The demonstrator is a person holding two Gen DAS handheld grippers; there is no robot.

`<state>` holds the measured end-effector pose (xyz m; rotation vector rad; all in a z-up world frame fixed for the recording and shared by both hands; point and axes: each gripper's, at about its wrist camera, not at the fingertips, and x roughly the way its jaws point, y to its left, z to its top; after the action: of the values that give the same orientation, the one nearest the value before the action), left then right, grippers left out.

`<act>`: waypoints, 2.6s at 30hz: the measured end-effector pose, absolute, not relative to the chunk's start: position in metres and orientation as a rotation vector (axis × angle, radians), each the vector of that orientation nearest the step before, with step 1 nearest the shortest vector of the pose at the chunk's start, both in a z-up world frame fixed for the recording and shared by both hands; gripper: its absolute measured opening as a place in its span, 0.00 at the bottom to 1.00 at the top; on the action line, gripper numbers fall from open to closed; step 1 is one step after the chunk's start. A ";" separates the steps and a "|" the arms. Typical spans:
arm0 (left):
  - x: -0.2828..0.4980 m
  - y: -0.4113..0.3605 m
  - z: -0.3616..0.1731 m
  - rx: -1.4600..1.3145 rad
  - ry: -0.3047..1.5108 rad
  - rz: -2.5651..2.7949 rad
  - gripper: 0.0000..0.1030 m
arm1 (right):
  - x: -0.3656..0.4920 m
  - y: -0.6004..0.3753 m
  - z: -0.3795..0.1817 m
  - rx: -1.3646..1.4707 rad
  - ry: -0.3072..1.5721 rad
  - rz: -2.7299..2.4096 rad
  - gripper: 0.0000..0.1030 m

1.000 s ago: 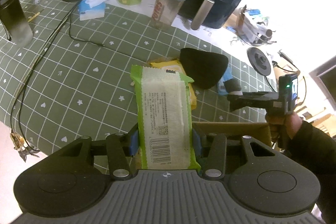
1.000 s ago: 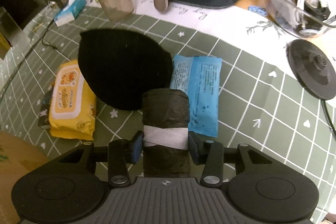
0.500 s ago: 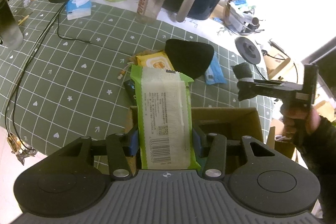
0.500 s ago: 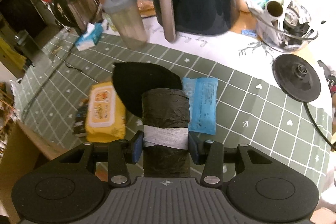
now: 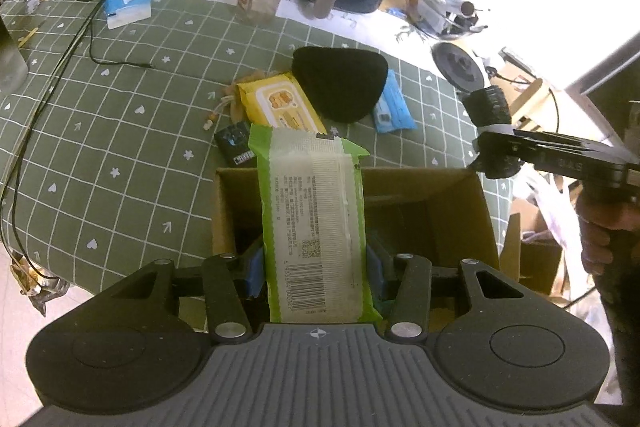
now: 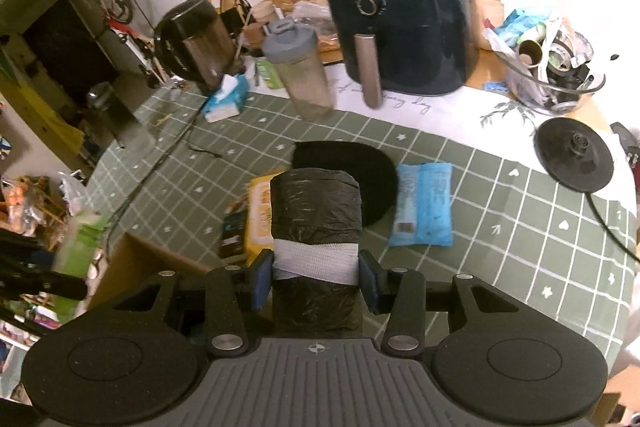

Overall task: Organize soft objects
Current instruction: 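Carry the wipes pack and rolled bag toward the box with both grippers, then lower both items into the box and open both grippers, then withdraw both grippers from the box toward the remaining items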

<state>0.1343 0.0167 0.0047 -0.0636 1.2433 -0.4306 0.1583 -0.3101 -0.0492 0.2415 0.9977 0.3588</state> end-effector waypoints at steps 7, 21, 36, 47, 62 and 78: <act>0.128 0.006 -0.001 -0.045 1.252 -0.437 0.46 | 0.134 -0.297 -0.038 0.284 1.029 0.377 0.46; 0.121 -0.016 -0.018 0.015 1.297 -0.415 0.46 | 0.096 -0.263 -0.047 0.281 1.146 0.348 0.46; 0.117 -0.031 -0.035 0.037 1.342 -0.381 0.46 | 0.081 -0.250 -0.059 0.268 1.203 0.333 0.46; 0.121 -0.031 -0.028 0.062 1.317 -0.317 0.63 | 0.082 -0.249 -0.054 0.260 1.185 0.324 0.87; 0.109 -0.026 -0.019 0.064 1.297 -0.268 0.66 | 0.080 -0.244 -0.048 0.178 1.187 0.318 1.00; 0.083 -0.008 -0.008 0.028 1.263 -0.239 0.66 | 0.071 -0.233 -0.044 -0.007 1.215 0.259 1.00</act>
<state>0.0834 -0.0076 -0.0082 0.0282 1.2629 -0.2386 0.0711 -0.2328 -0.0443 -0.0074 1.2149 0.2586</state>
